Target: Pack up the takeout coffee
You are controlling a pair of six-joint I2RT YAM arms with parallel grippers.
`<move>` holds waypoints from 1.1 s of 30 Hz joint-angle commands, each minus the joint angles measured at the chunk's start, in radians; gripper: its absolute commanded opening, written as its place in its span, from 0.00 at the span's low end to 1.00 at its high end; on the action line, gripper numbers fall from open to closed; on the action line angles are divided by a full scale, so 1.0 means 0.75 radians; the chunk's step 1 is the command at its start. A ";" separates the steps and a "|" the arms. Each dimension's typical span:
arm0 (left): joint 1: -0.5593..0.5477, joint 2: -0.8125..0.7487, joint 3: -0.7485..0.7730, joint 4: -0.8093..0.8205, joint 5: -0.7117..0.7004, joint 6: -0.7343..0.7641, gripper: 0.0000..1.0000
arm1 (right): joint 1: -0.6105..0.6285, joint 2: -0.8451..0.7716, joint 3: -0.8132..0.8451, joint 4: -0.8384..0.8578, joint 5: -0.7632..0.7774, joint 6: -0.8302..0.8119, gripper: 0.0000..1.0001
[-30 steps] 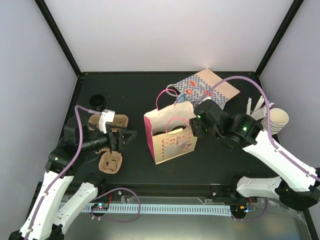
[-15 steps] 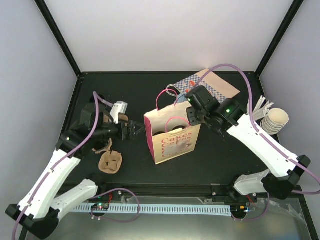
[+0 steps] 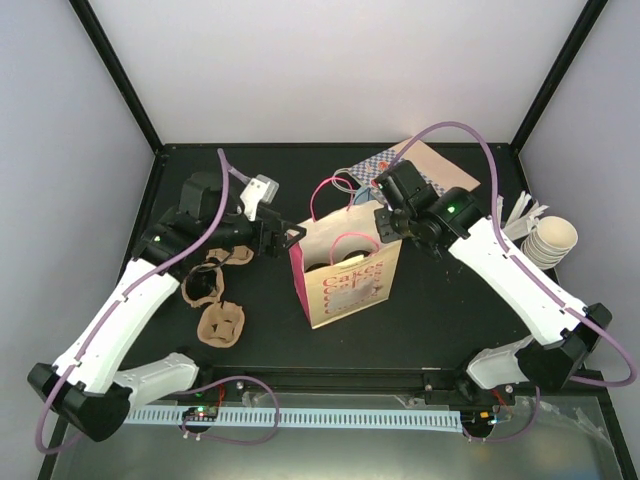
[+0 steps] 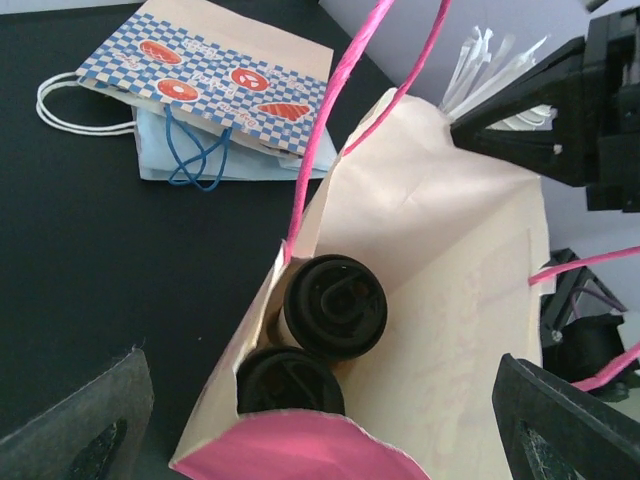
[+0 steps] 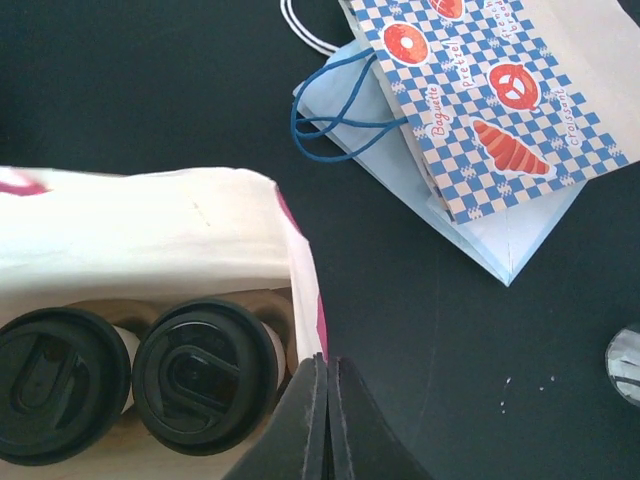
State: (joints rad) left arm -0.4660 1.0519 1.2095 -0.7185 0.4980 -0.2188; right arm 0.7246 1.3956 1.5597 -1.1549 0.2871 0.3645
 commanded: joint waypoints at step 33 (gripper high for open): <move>-0.005 0.020 0.068 0.085 -0.037 0.204 0.99 | -0.757 -0.469 -0.241 0.090 0.054 0.040 0.31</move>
State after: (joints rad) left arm -0.4664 1.1286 1.2545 -0.6800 0.4900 -0.0708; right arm 0.2832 1.1137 1.4513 -1.1080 0.3176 0.3393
